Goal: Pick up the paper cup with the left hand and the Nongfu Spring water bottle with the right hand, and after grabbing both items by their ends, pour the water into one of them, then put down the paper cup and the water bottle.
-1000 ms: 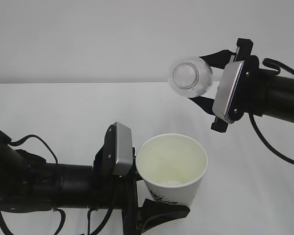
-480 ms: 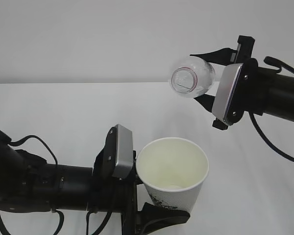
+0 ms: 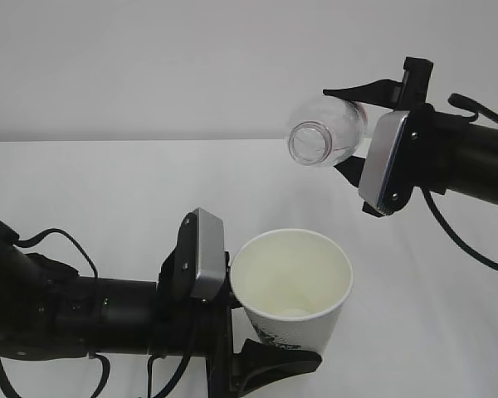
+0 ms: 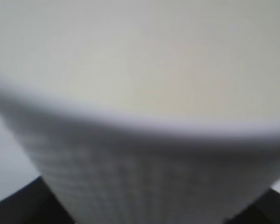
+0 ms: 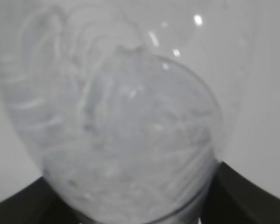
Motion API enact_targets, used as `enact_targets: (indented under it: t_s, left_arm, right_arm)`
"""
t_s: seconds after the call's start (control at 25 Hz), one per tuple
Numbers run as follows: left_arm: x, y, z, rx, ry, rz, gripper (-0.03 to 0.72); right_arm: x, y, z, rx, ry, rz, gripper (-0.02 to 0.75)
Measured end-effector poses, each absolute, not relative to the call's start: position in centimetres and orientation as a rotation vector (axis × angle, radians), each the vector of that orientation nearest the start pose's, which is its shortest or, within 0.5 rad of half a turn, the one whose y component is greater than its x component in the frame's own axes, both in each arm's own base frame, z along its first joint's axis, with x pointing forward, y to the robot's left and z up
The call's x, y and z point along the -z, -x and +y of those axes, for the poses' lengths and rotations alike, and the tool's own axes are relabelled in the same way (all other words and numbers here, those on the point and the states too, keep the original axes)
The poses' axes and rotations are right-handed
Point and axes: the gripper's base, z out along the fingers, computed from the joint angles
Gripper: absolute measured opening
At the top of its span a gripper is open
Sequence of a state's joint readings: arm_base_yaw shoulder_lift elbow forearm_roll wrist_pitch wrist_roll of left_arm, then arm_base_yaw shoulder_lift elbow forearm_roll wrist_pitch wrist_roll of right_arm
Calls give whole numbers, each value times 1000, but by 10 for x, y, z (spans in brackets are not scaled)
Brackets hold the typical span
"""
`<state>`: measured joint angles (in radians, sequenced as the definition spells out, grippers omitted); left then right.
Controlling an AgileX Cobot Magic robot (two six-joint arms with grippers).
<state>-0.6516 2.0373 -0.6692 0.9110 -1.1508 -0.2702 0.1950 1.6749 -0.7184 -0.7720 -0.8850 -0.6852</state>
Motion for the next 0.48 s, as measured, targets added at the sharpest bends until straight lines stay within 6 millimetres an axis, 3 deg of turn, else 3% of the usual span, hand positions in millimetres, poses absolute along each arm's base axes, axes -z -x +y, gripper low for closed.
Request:
enact_targets:
  t_s: [0.48]
  left_arm:
    - [-104, -214, -242, 1030, -1242, 1464, 548]
  right_arm:
    - [-215, -307, 111, 347, 1405, 891, 482]
